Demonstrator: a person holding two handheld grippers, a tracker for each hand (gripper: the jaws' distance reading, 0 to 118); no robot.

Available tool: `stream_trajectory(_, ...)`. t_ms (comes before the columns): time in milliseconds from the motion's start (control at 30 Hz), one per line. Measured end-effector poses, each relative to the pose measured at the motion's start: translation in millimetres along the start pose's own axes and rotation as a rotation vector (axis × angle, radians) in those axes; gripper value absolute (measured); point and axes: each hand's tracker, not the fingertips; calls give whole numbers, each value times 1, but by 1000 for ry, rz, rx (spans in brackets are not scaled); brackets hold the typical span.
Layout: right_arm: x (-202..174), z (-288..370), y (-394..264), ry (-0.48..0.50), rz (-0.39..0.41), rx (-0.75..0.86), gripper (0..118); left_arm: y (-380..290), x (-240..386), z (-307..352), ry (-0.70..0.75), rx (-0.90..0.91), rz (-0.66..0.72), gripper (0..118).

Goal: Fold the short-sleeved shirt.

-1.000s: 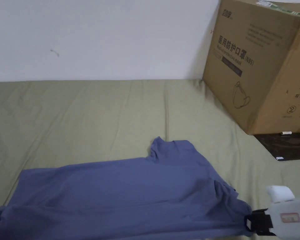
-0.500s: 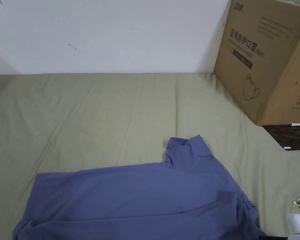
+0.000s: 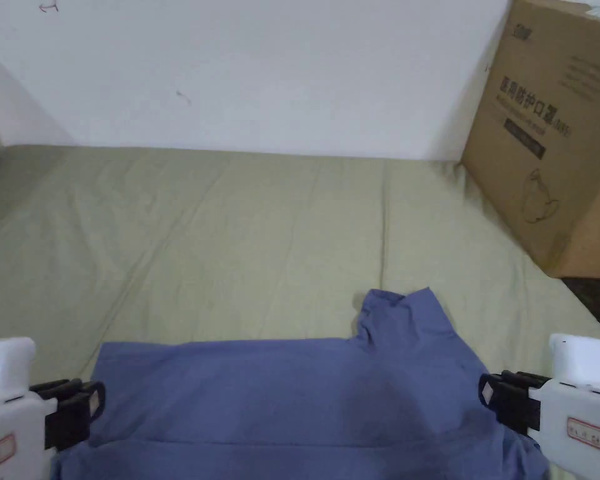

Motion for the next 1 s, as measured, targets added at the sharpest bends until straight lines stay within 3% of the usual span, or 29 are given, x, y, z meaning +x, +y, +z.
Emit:
stream_trajectory(133,-7,-14,4,70,-29,-5,6,25,-18,-39,24,-71,19,1)
stream_trajectory(267,0,-34,2,10,23,-73,6,62,-77,-116,51,-196,64,4)
stream_trajectory(300,4,-39,0,4,12,-79,6,68,-87,-132,50,-180,54,14)
stream_trajectory(333,9,-43,-1,7,-3,-89,6,72,-96,-146,68,-184,57,31)
stream_trajectory(400,21,-50,-6,45,-90,-122,6,78,-114,-177,128,-238,59,99)
stream_trajectory(433,26,-53,-7,46,-120,-129,6,78,-117,-190,128,-269,42,118)
stream_trajectory(633,46,-78,-6,10,-158,-176,6,76,-113,-242,164,-404,-34,113)
stream_trajectory(667,49,-85,-2,3,-155,-188,6,78,-110,-244,142,-426,-40,107)
stream_trajectory(700,51,-91,2,0,-147,-196,6,67,-112,-244,109,-423,-52,86)
stream_trajectory(767,55,-106,15,-8,-114,-198,6,75,-102,-234,174,-357,-160,32)
stream_trajectory(800,56,-115,24,-13,-90,-198,6,77,-101,-228,111,-337,-152,8)
stream_trajectory(967,66,-176,76,-30,2,-196,10,85,-90,-197,80,-294,-158,4)
stream_trajectory(1000,72,-193,88,-42,0,-199,30,87,-89,-190,68,-287,-152,4)
